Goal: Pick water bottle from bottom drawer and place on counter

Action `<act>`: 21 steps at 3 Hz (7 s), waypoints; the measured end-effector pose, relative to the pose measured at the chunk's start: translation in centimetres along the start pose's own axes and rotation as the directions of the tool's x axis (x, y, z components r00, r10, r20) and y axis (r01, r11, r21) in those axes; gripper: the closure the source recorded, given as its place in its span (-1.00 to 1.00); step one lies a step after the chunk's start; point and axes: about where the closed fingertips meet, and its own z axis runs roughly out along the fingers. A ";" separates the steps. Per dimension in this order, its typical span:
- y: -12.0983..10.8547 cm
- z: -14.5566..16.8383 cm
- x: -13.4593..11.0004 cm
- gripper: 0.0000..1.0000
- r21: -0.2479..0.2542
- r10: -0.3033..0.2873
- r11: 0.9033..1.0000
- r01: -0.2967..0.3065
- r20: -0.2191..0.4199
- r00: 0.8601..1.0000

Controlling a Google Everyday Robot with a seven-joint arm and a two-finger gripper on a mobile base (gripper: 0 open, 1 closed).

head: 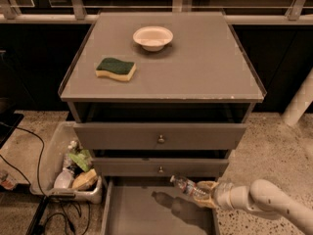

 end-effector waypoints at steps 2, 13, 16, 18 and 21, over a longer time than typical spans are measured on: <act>-0.8 -12.1 -8.5 1.00 0.046 -0.151 0.988 0.151 -0.002 0.989; 2.1 -36.4 -38.5 1.00 0.271 -0.510 0.824 0.497 -0.027 0.860; -9.7 -28.8 -44.6 1.00 0.219 -0.359 0.905 0.364 -0.062 0.931; -14.3 -23.5 -47.7 1.00 0.196 -0.260 0.951 0.240 0.085 0.962; -18.8 -23.8 -45.1 0.66 0.288 -0.189 0.943 0.170 0.040 0.981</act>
Offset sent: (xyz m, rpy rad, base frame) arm -0.0271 -0.0598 0.2221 -0.1061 -0.2026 0.0705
